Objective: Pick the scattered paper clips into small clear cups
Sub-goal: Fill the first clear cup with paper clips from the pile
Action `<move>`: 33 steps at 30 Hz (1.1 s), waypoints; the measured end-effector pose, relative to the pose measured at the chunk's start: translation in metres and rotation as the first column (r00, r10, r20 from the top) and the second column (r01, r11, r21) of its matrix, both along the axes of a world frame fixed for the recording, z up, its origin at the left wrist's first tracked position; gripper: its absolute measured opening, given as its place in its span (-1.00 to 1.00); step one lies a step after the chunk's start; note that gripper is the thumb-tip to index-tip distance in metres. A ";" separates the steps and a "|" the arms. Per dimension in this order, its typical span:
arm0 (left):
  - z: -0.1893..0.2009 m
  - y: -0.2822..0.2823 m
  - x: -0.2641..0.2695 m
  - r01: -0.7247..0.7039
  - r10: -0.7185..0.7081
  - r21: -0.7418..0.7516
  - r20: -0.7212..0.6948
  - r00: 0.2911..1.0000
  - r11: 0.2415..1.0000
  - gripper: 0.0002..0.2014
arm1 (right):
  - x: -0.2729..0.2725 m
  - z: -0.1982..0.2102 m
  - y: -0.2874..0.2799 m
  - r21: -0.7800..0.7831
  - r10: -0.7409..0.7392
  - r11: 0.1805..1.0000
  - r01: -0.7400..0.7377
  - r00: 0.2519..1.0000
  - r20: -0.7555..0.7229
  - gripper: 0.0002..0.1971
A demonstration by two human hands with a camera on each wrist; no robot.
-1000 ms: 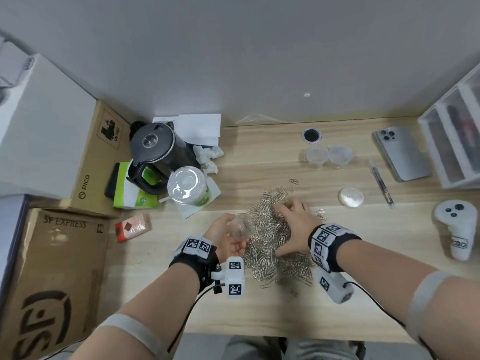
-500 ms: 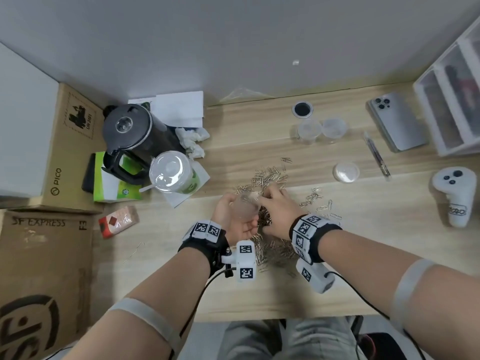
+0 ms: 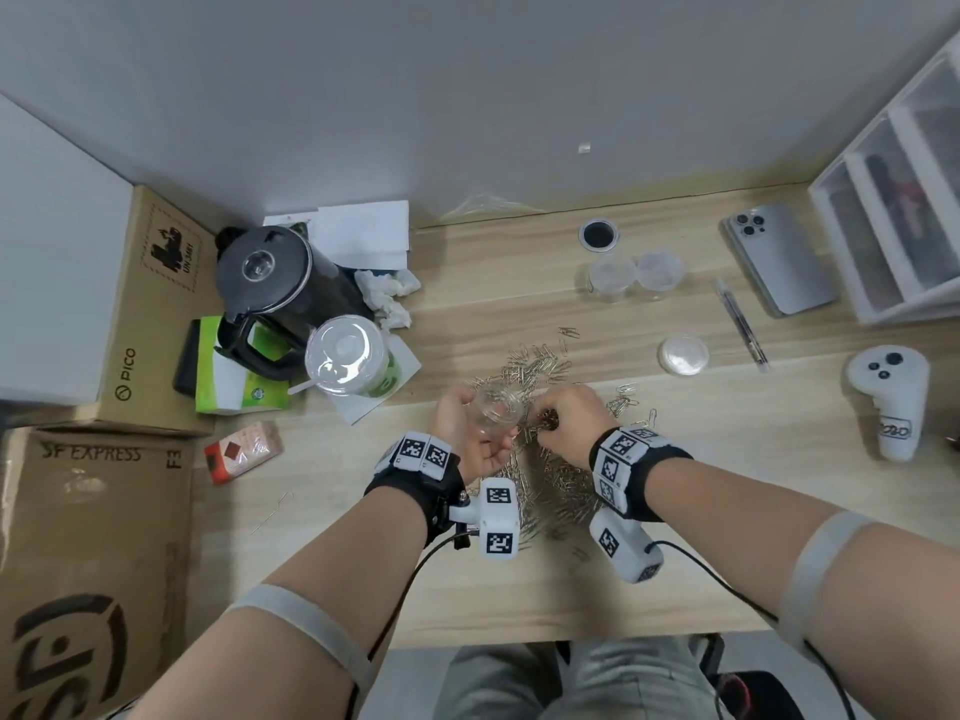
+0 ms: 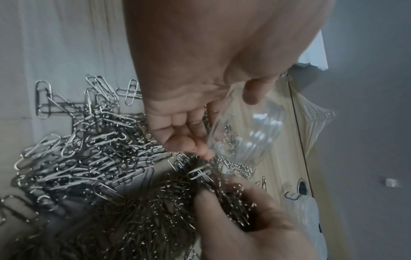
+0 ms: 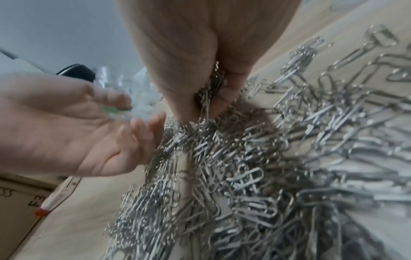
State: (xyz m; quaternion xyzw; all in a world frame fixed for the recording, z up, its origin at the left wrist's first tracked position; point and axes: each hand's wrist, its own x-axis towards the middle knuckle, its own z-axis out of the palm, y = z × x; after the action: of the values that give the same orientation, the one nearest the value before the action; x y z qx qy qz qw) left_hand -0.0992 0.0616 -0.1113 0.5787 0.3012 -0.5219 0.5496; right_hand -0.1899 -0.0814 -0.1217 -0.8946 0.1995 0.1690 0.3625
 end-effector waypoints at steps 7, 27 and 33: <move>0.015 -0.003 0.001 -0.005 0.005 0.046 0.013 1.000 0.999 -0.49 | 0.005 0.020 -0.021 0.081 -0.102 0.992 0.096 0.992 0.080 -0.87; 0.011 -0.029 -0.009 0.082 -0.083 0.039 0.032 0.996 0.996 -0.80 | 0.019 0.041 -0.007 0.201 0.127 0.969 -0.145 0.987 0.098 -0.87; 0.003 -0.026 -0.006 0.122 -0.122 0.005 0.032 0.992 0.992 -0.65 | 0.019 0.041 -0.009 0.252 0.136 0.954 -0.163 0.983 0.120 -0.81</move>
State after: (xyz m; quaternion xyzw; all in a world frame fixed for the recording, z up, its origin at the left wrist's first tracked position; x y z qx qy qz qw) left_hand -0.1054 0.0351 -0.1082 0.6052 0.2570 -0.5447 0.5205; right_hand -0.1707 -0.0906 -0.0808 -0.8590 0.0887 0.1754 0.4728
